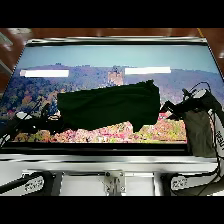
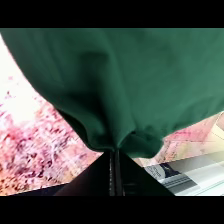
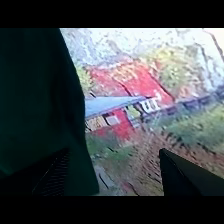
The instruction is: Fold the shirts.
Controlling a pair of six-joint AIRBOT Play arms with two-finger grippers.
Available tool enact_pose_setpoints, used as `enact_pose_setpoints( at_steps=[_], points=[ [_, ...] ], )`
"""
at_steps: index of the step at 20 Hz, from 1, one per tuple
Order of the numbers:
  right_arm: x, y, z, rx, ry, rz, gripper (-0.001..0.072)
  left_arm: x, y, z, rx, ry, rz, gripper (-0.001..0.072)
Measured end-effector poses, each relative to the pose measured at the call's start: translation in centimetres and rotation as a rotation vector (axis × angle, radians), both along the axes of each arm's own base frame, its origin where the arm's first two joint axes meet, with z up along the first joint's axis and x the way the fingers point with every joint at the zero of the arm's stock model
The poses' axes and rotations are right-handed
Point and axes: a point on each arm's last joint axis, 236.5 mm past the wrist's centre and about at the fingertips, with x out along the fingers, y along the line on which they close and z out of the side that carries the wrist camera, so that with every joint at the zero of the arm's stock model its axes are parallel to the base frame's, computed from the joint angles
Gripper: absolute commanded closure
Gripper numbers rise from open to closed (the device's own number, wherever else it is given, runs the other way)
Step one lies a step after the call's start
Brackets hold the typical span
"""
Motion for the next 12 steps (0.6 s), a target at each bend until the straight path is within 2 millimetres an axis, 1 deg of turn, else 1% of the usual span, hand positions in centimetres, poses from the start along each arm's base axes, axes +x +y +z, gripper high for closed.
enact_pose_setpoints(
  at_steps=[3, 5, 6, 8, 9, 10, 11, 12],
  points=[
    [2.2, 1.4, -0.2, 0.081, -0.064, -0.052, 0.0058, 0.2, 0.0, 0.5, 0.003, -0.020, -0.002, 0.0672],
    [3.5, 1.7, -0.3, 0.108, -0.102, -0.084, 0.0059, 0.2, 0.0, 0.7, 0.004, -0.027, -0.003, 0.0672],
    [3.9, 1.8, -0.5, 0.119, -0.113, -0.099, 0.0074, 0.2, 0.0, 0.7, 0.004, -0.029, -0.003, 0.0672],
    [4.2, 2.0, -1.0, 0.136, -0.114, -0.115, 0.0270, 0.3, 0.0, 0.8, 0.005, -0.033, -0.003, 0.0672],
    [4.2, 2.2, -1.3, 0.146, -0.109, -0.117, 0.0334, 0.3, 0.0, 0.9, 0.005, -0.035, -0.003, 0.0672],
    [4.1, 2.5, -1.6, 0.158, -0.100, -0.111, 0.0433, 0.3, 0.0, 1.0, 0.006, -0.038, -0.003, 0.0672],
    [3.7, 2.8, -1.9, 0.168, -0.088, -0.096, 0.0583, 0.3, 0.0, 1.1, 0.007, -0.043, -0.003, 0.0672],
    [3.3, 3.1, -1.9, 0.182, -0.075, -0.082, 0.0629, 0.4, 0.1, 1.3, 0.008, -0.049, -0.003, 0.0672]
  ],
)
